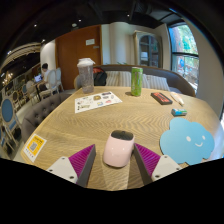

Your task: Arrange mouse

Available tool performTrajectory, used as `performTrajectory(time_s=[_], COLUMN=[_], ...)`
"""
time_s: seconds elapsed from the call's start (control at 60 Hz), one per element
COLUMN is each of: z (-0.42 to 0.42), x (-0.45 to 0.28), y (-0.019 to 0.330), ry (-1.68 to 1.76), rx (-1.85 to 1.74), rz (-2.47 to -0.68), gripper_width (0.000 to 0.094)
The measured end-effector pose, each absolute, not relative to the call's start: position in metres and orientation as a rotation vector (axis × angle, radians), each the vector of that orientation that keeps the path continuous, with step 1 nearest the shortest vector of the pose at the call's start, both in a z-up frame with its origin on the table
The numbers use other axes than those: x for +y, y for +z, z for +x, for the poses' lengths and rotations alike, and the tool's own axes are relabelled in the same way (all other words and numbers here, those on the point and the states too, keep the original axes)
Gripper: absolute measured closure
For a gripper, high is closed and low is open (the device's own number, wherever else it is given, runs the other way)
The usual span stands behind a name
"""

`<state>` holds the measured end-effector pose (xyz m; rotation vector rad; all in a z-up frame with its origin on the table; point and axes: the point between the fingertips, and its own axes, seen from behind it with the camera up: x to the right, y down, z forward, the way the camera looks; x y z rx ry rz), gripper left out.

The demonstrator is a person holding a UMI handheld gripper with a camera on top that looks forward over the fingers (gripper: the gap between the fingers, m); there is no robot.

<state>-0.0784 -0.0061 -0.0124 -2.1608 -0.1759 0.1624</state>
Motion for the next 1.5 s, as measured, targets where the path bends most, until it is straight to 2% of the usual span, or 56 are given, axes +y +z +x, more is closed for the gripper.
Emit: performTrajectory(time_s=[0.133,0.2,0.233,0.45,0.5,0.6,0.683,0.75,0.817,0.917,0.967,1.117,1.2,1.367,1.4,1.417,1.433,1.5], z=[-0.083,-0.085,-0.085,-0.086,-0.086,-0.051,0.006,0.059,0.111,0.171,0.185,0.199,0.201,0.199,0.201,0.203,0.203,0.200], x=[0.006,0.009,0.011,0.011,0.010,0.017,0.026,0.030,0.032,0.032,0.029,0.026,0.025,0.022,0.019,0.017,0.015,0.004], y=[-0.014,-0.014,-0.014,-0.011,0.006,0.066,0.107,0.122,0.115,0.075,0.047,0.000,-0.008,-0.009,-0.009,-0.008,-0.007,-0.002], ry=[0.131,0.141,0.138,0.150,0.172,0.108,0.051,0.019,-0.031,-0.091,-0.099,-0.076,-0.045,-0.017,-0.024,-0.029,-0.034,-0.023], rx=[-0.187,-0.188,-0.191,-0.207,-0.222,-0.223,-0.148,-0.059,-0.002,0.064,0.081,0.075,0.096,0.076,0.084,0.087,0.087,0.068], rz=[-2.173,-2.167,-2.158,-2.156,-2.120,-1.993,-1.920,-1.910,-1.939,-2.019,-2.063,-2.162,-2.156,-2.178,-2.178,-2.179,-2.180,-2.166], gripper_width=[0.0181,0.0274,0.0384,0.0491,0.0501,0.0516,0.0516,0.0516,0.0517,0.0517,0.0519,0.0518,0.0507,0.0379,0.0270,0.0187,0.0049,0.0098])
